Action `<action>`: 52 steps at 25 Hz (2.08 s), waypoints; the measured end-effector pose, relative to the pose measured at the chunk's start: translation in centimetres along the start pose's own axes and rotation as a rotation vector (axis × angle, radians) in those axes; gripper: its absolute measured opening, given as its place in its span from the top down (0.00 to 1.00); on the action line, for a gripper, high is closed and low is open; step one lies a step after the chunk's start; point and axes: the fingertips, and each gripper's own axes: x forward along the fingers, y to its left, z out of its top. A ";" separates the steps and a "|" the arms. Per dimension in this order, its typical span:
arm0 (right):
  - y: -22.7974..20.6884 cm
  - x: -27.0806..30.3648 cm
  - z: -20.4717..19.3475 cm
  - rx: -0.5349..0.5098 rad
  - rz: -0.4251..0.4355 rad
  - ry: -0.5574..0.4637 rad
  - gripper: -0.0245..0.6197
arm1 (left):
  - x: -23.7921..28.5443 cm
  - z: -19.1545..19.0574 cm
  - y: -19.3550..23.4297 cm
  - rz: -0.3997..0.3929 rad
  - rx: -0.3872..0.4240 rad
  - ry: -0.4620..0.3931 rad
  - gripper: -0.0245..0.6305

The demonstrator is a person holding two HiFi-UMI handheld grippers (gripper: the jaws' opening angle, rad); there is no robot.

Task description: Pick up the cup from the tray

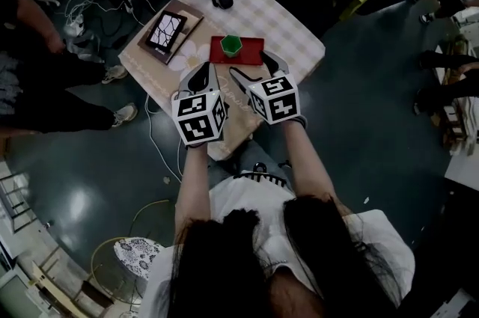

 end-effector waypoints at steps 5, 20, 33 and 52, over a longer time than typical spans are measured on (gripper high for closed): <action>-1.0 2.6 -0.5 -0.028 0.028 0.047 0.41 | 1.9 0.2 0.1 0.024 0.003 0.015 0.96; -2.3 11.6 -2.9 -0.016 0.006 0.195 0.39 | 7.4 1.5 2.3 -0.015 0.036 0.064 0.96; -4.4 17.2 -5.7 -0.029 -0.037 0.354 0.40 | 11.9 1.8 5.0 -0.053 0.032 0.115 0.96; -1.5 15.9 -5.7 -0.116 0.021 0.404 0.41 | 11.2 1.2 7.1 -0.065 0.053 0.125 0.96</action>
